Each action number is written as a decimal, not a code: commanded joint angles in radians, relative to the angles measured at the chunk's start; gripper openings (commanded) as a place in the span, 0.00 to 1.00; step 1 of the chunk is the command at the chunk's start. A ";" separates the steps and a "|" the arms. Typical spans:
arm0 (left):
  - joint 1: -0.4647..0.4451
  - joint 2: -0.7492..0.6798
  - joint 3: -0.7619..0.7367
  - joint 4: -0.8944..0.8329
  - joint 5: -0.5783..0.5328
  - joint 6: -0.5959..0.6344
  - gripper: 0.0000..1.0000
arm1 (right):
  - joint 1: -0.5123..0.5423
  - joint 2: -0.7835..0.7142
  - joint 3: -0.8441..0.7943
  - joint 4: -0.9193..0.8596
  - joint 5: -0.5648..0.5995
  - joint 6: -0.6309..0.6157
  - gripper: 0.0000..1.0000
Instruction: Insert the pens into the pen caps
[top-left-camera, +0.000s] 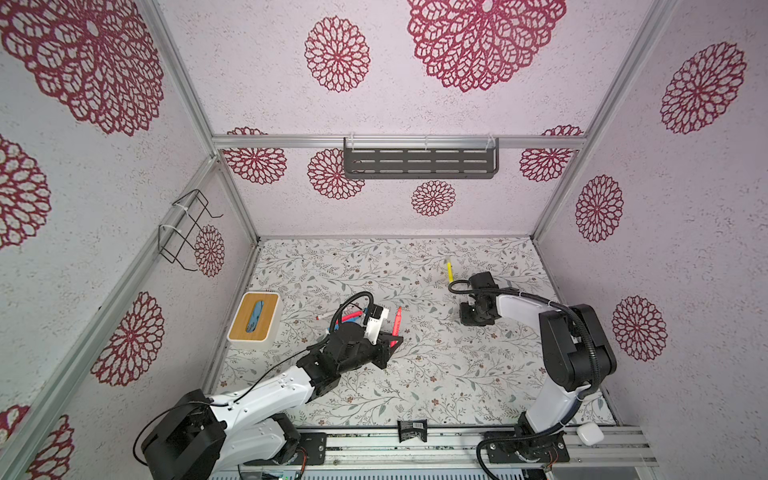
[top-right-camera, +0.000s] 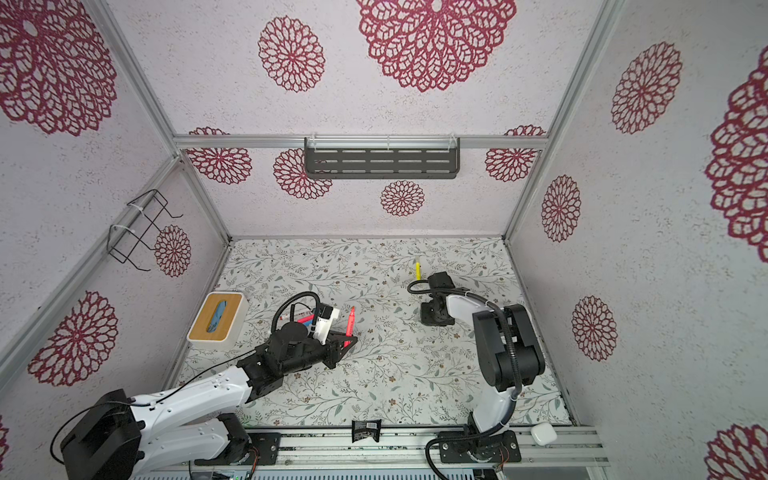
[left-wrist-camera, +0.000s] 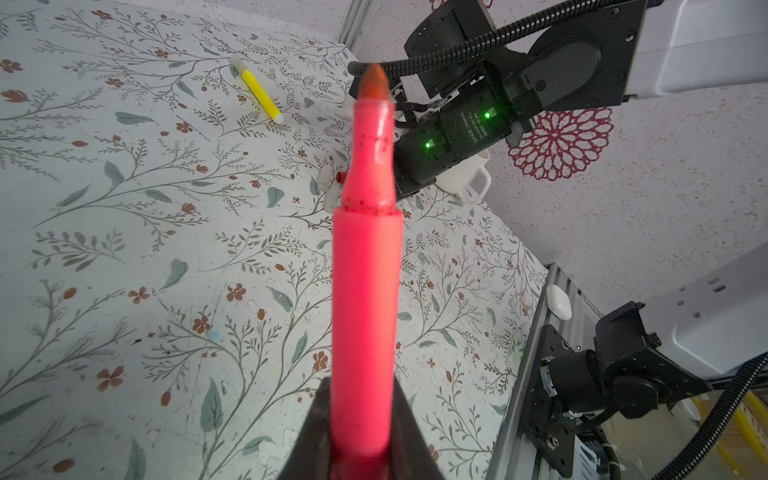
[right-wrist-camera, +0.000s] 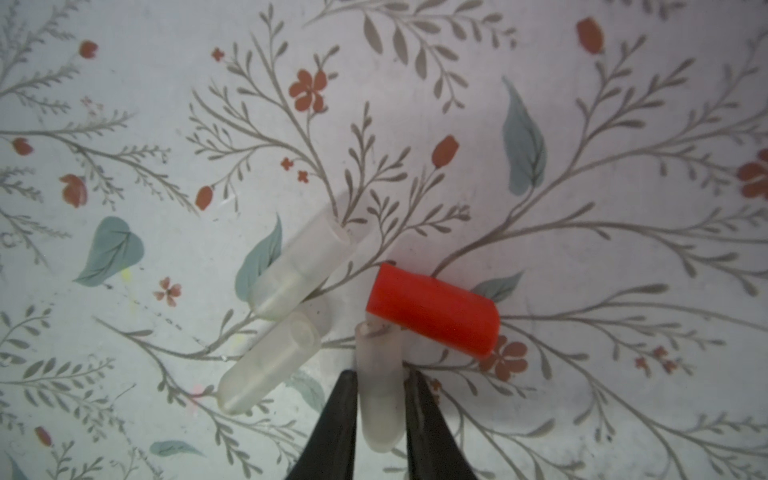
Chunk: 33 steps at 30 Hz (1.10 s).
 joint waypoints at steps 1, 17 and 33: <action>0.004 -0.008 -0.007 0.023 -0.011 0.011 0.00 | 0.024 -0.033 -0.034 -0.023 0.012 0.008 0.21; 0.004 -0.011 0.004 0.015 -0.007 0.016 0.00 | 0.112 -0.141 -0.160 -0.023 0.062 0.061 0.13; 0.004 -0.047 -0.018 0.002 -0.026 0.011 0.00 | 0.126 -0.130 -0.087 -0.062 0.110 0.043 0.42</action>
